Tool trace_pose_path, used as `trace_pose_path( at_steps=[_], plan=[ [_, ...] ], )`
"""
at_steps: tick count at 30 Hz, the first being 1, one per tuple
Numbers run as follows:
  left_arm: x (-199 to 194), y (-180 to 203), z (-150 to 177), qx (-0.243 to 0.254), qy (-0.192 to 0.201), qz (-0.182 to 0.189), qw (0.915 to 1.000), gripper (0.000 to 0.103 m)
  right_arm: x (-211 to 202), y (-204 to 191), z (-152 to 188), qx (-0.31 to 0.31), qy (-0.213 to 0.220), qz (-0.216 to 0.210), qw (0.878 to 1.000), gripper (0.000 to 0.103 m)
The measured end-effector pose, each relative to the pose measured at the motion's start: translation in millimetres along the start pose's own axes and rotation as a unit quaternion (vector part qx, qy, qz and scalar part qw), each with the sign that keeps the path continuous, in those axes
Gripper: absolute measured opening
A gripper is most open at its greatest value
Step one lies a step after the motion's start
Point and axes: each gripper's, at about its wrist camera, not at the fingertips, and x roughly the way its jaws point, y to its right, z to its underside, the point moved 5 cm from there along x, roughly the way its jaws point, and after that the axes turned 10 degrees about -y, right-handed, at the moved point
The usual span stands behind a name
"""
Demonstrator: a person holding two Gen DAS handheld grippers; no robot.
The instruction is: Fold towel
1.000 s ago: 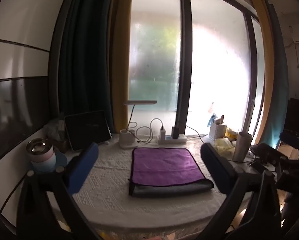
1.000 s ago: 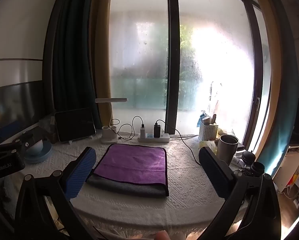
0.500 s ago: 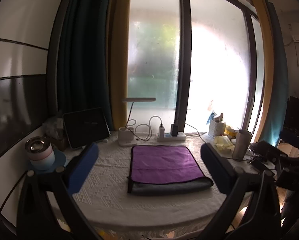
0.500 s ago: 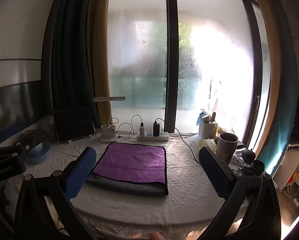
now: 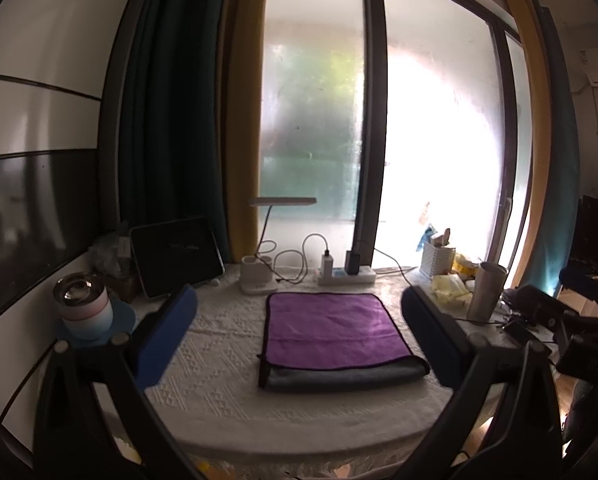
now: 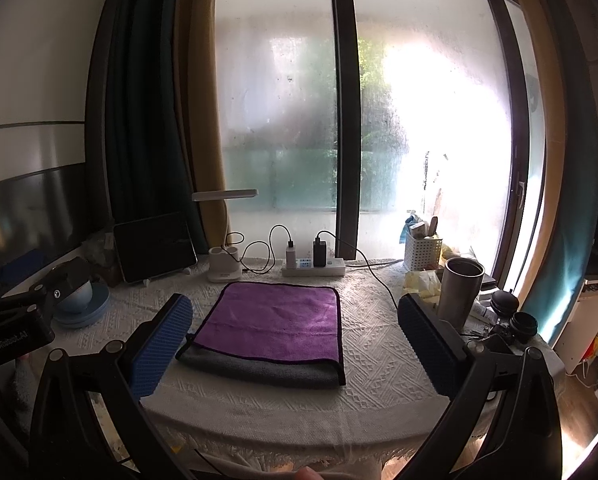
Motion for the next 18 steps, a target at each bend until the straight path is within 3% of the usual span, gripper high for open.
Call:
trace_pose_path(
  at_steps=[18],
  plan=[
    [1.3,-3.6,0.2,0.001,0.001,-0.009,1.0,0.103,-3.0,-0.4,-1.9,-0.002,0.003,0.004,1.0,0.103]
  ],
)
